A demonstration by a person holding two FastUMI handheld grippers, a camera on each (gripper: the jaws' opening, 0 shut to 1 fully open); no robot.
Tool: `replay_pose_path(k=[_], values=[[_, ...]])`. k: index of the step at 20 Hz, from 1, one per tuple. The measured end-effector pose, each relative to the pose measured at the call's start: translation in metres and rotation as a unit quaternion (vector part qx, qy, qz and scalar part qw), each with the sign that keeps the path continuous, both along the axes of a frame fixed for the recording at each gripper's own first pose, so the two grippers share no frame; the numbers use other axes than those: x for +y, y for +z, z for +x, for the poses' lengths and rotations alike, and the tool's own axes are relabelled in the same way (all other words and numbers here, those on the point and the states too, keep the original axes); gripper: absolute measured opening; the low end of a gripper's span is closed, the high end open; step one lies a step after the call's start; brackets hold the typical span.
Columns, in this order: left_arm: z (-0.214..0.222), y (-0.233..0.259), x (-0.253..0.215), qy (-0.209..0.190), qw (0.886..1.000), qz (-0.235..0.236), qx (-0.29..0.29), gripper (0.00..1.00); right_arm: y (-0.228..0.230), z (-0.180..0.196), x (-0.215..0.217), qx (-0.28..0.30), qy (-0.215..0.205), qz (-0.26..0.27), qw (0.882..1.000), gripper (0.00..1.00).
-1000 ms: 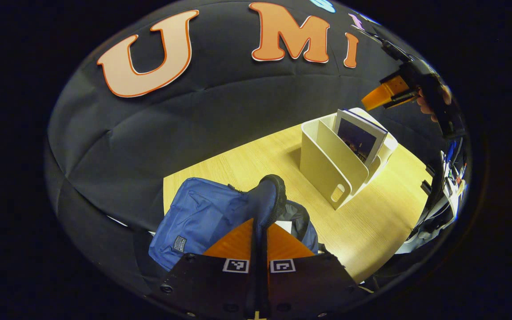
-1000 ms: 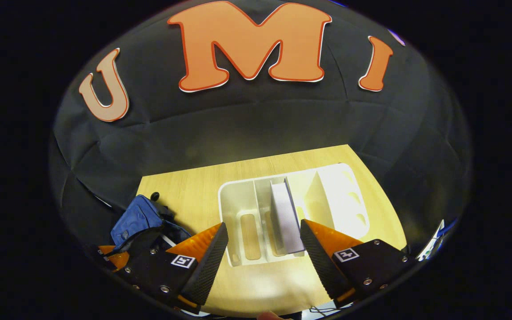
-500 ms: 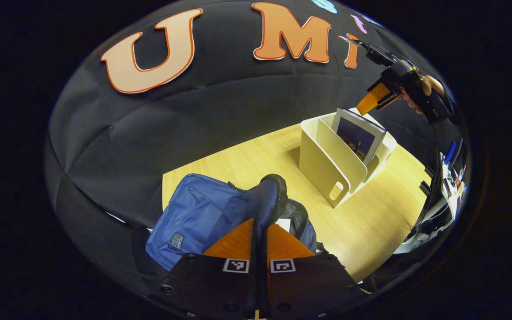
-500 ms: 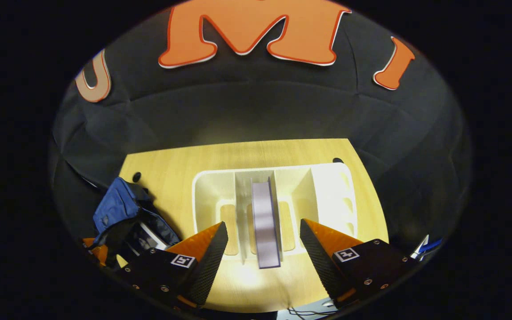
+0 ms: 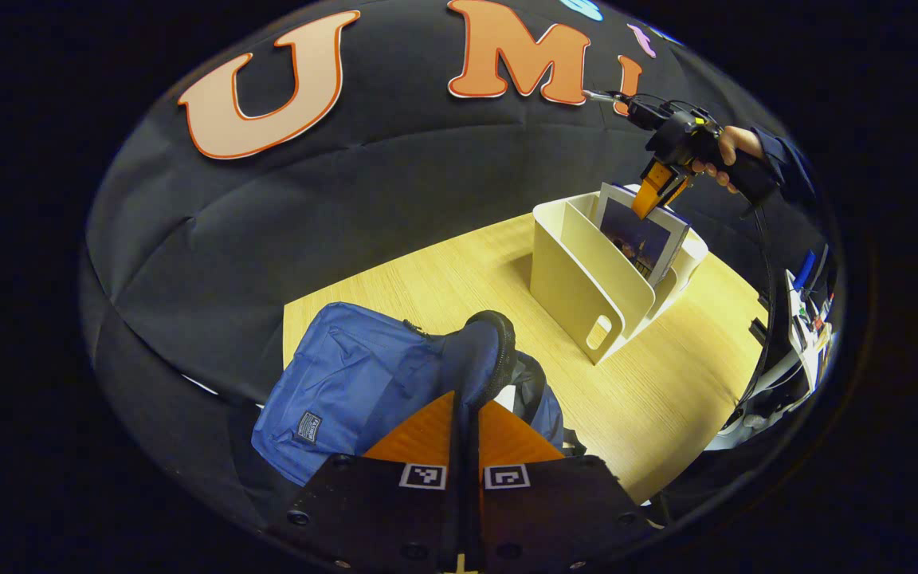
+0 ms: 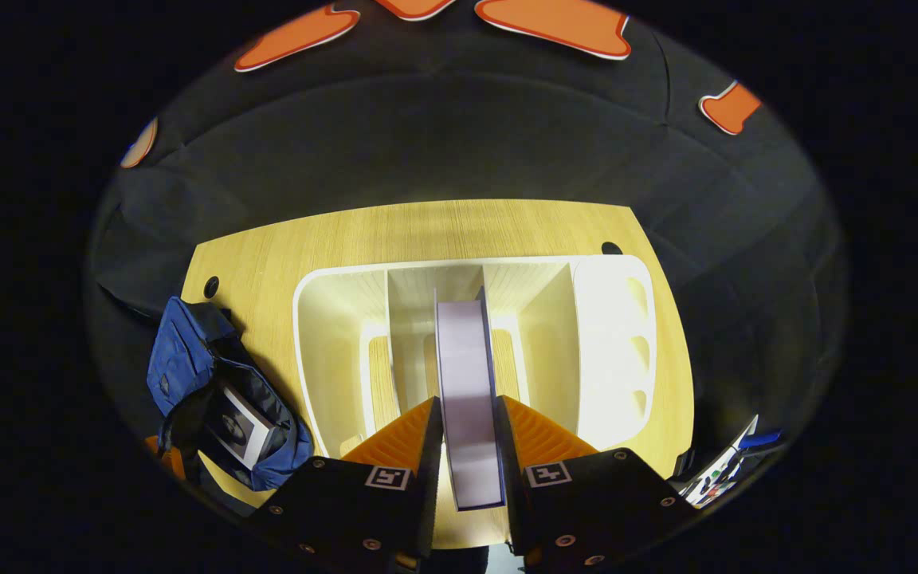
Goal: Open the schoolbag, grab two books from the bookshelf and put them into the schoolbag.
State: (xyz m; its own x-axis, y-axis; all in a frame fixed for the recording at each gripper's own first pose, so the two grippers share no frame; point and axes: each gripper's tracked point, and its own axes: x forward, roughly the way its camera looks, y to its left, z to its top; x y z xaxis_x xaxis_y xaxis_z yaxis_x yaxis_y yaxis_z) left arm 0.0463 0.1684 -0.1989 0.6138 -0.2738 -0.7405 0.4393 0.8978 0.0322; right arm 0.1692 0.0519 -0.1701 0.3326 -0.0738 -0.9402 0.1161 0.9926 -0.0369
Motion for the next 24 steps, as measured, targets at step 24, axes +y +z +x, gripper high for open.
replay_pose_path(k=[24], values=[[0.000, -0.001, 0.000, 0.010, 1.000, 0.003, -0.001, 0.03, 0.153, -0.058, -0.022, -0.094, 0.006, 0.124, 0.988, 0.28]])
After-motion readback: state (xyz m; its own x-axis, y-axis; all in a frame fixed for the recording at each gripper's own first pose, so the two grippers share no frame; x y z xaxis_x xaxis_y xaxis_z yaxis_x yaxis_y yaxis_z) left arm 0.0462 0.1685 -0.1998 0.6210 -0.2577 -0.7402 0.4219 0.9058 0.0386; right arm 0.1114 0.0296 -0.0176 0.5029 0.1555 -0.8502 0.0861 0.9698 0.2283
